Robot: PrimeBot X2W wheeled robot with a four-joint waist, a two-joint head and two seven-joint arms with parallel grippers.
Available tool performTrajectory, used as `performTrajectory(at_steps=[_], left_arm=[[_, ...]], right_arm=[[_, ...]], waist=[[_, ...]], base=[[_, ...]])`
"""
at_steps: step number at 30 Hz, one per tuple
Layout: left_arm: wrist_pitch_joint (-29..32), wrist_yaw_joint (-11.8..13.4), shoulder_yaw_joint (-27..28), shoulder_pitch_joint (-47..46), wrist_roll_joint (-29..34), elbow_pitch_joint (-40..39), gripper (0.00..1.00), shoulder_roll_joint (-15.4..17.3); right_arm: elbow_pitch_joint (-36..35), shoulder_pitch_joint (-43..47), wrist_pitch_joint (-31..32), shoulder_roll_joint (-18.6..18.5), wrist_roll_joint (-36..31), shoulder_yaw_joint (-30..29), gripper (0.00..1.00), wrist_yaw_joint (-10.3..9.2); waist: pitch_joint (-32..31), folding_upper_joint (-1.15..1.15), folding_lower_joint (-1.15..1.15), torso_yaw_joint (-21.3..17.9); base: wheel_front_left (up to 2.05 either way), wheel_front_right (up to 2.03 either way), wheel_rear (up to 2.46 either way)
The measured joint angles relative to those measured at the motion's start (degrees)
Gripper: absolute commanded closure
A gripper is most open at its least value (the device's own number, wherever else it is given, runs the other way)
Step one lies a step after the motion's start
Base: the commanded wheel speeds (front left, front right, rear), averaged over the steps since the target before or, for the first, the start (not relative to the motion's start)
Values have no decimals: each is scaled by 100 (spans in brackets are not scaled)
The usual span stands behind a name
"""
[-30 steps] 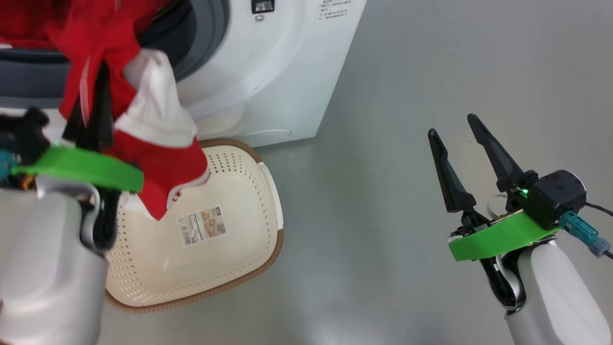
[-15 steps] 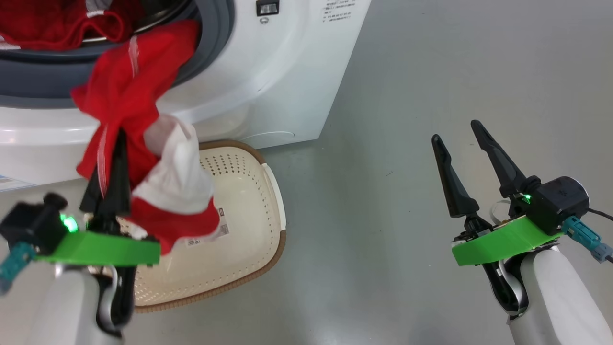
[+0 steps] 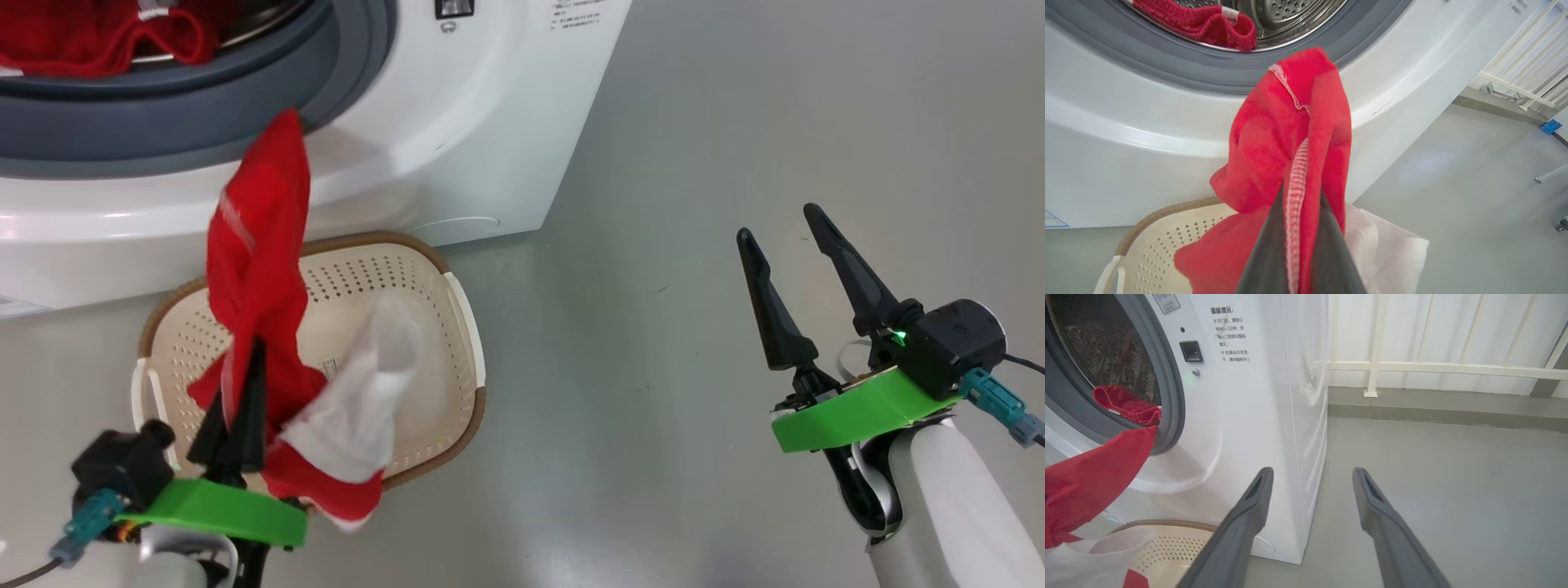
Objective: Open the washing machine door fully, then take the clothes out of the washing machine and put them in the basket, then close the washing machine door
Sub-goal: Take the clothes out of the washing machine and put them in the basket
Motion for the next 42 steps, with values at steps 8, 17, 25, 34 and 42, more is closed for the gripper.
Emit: performTrajectory(at_steps=[8, 17, 25, 34, 42], left_arm=[[-65, -134, -82, -117, -113, 1261, 100, -103], [-189, -320, -277, -1200, -13, 3130, 100, -153], [-218, -385, -490, -2219, 113, 4758, 100, -252], [-175, -426, -701, -2898, 112, 6134, 100, -270], [-113, -426, -773, -3237, 101, 6413, 0, -102]], right_arm=[[-5, -23, 0, 2, 0, 8, 0, 0], [-31, -108, 0, 25, 0, 7, 0, 0], [-70, -294, 0, 115, 0, 108, 0, 0], [-83, -477, 0, 208, 2, 252, 0, 0], [-87, -507, 0, 245, 2, 342, 0, 0]], waist=[[97, 0, 0, -35], [262, 0, 0, -79], [481, 0, 0, -193], [701, 0, 0, -414], [933, 0, 0, -593]], base=[[0, 0, 0], [0, 0, 0], [0, 0, 0], [0, 0, 0], [0, 0, 0]])
